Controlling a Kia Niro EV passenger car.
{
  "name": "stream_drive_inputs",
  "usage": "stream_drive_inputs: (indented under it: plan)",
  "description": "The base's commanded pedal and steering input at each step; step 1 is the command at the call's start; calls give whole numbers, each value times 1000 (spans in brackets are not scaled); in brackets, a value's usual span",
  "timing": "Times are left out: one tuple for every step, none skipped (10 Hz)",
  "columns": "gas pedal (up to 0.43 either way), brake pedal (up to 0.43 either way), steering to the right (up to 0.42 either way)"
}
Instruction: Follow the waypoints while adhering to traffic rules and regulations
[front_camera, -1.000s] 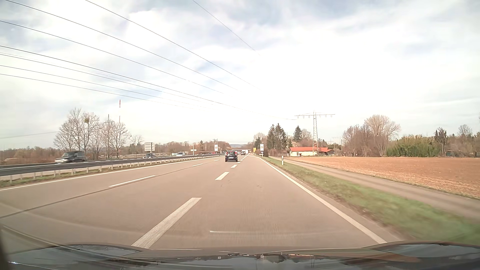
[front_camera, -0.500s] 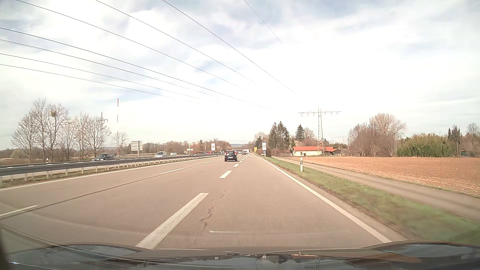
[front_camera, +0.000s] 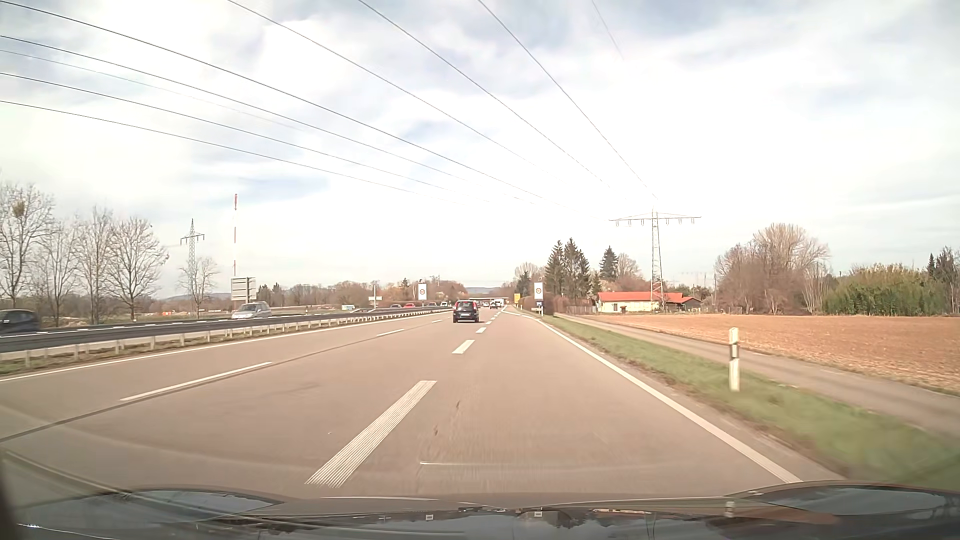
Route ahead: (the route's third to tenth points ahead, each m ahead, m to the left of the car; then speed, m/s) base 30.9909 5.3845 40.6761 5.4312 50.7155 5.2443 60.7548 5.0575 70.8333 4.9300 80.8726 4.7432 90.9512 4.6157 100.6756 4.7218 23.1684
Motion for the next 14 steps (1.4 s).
stream_drive_inputs:
  plan:
    - [390, 0, -7]
    - [390, 0, -7]
    - [390, 0, -7]
    - [390, 0, -6]
    - [390, 0, -6]
    - [390, 0, -6]
    - [390, 0, -7]
    - [390, 0, -6]
    - [390, 0, -6]
    - [390, 0, -6]
    - [390, 0, -5]
    - [390, 0, -4]
    - [390, 0, -4]
    - [390, 0, -3]
